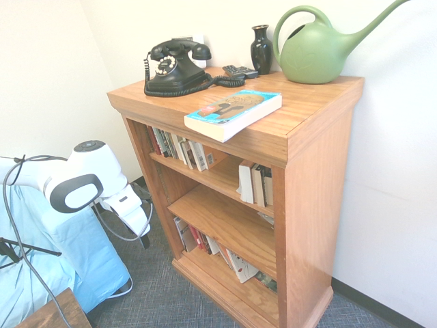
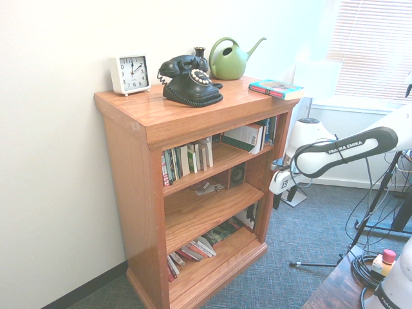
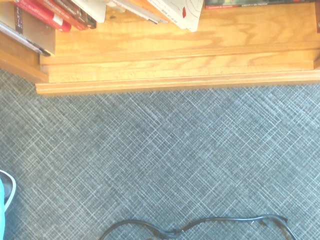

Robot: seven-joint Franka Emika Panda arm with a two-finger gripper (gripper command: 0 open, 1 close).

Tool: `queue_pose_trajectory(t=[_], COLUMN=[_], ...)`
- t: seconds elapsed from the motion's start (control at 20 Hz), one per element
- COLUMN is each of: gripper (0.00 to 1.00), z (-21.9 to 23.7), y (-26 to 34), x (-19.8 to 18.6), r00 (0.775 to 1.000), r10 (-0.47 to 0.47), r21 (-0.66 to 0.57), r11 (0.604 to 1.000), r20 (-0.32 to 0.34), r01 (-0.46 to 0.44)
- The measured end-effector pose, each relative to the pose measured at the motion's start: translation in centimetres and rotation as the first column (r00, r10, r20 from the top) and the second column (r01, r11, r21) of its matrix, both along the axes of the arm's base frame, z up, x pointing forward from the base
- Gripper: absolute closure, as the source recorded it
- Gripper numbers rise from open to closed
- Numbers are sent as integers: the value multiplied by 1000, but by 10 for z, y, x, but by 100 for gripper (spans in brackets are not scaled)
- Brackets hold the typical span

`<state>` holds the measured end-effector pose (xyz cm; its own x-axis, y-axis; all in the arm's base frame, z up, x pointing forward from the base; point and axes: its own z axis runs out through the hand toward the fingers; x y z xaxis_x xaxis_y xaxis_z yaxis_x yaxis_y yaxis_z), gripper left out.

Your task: Organize the shelf

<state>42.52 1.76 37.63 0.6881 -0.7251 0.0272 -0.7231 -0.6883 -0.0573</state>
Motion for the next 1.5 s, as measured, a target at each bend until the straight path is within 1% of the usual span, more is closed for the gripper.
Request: queue_pose_trajectory(t=[0.15, 0.35, 0.5, 0.55, 0.65, 0.75, 0.85, 0.95, 1.1, 1.25, 1.3, 1.35, 1.4, 1.45, 1.5], gripper=[0, 0, 0, 0, 0, 0, 0, 0, 0, 0, 0, 0, 0, 0, 0], z=[0, 10, 24, 30, 45, 74, 111, 146, 181, 194, 197, 201, 206, 210, 214], y=[-2, -17, -38, -46, -65, -84, -96, -100, -97, -89, -87, -84, -80, -77, -72], x=[0, 4, 8, 8, 9, 13, 17, 21, 28, 35, 37, 40, 43, 45, 48], r00=[1000, 1000, 999, 999, 998, 997, 996, 994, 992, 992, 992, 992, 992, 992, 992], r10=[-14, -29, -43, -47, -58, -63, -63, -59, -35, -7, 0, 2, 1, -4, -12], r21=[-23, -67, -153, -201, -311, -423, -525, -617, -741, -846, -875, -906, -926, -943, -953], r11=[1000, 997, 987, 978, 948, 903, 847, 780, 662, 521, 470, 407, 357, 310, 275], r20=[-9, -2, 13, 18, 32, 47, 66, 88, 119, 129, 129, 129, 128, 129, 126], r01=[13, 29, 45, 49, 66, 77, 88, 100, 113, 113, 114, 117, 119, 123, 124])
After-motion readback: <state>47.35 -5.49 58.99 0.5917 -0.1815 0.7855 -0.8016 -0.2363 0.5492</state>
